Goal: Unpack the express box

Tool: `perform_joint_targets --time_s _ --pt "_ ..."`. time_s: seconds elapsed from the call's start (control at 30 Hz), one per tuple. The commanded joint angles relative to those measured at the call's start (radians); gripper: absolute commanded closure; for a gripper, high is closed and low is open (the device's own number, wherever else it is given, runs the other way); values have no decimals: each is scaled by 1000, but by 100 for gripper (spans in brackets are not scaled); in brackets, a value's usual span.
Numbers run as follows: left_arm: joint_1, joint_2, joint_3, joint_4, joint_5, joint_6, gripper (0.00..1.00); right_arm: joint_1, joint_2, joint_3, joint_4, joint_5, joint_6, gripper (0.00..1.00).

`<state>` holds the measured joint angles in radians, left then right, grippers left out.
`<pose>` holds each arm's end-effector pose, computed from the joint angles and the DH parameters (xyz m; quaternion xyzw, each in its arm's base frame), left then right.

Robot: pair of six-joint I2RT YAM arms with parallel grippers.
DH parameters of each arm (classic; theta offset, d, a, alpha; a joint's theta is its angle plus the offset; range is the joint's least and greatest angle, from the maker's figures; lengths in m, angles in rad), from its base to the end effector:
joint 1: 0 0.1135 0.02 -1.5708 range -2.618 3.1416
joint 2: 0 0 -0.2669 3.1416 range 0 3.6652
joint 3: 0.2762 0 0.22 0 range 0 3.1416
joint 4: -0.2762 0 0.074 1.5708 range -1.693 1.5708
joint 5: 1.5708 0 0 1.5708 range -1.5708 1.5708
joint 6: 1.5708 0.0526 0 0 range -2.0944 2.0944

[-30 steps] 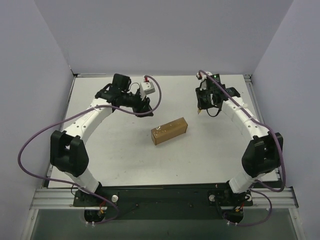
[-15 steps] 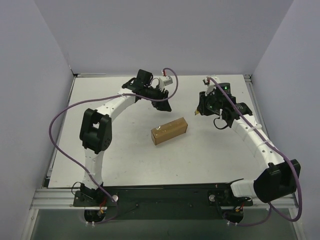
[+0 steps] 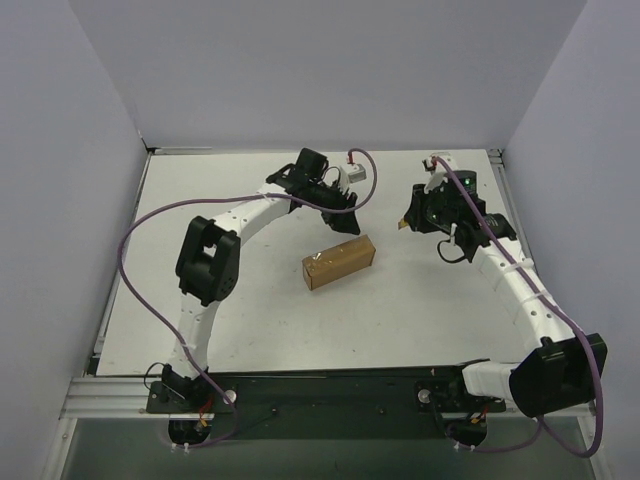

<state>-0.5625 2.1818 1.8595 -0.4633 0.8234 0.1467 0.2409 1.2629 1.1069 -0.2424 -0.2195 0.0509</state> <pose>0.3774 -0.2835 0.2443 0.4376 0.7409 -0.4341 0.2668 0.2624 0.0763 0.3456 -0.1389 0.8186 0.1702 0.5308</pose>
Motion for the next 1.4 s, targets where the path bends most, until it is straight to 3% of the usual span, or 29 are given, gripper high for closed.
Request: perform_joint_targets --time_s 0.0,0.6,0.87,1.37 --pt "12 32 76 -11 -29 39 44 -8 -23 -8 69 -75 35 100" --pt "23 39 76 -9 118 -19 42 24 -10 -94 129 -101 112 100" --pt "7 62 55 -63 7 42 41 57 -10 -122 172 -84 115 100" --pt "7 108 47 -126 -15 91 42 132 35 -157 279 22 96 100"
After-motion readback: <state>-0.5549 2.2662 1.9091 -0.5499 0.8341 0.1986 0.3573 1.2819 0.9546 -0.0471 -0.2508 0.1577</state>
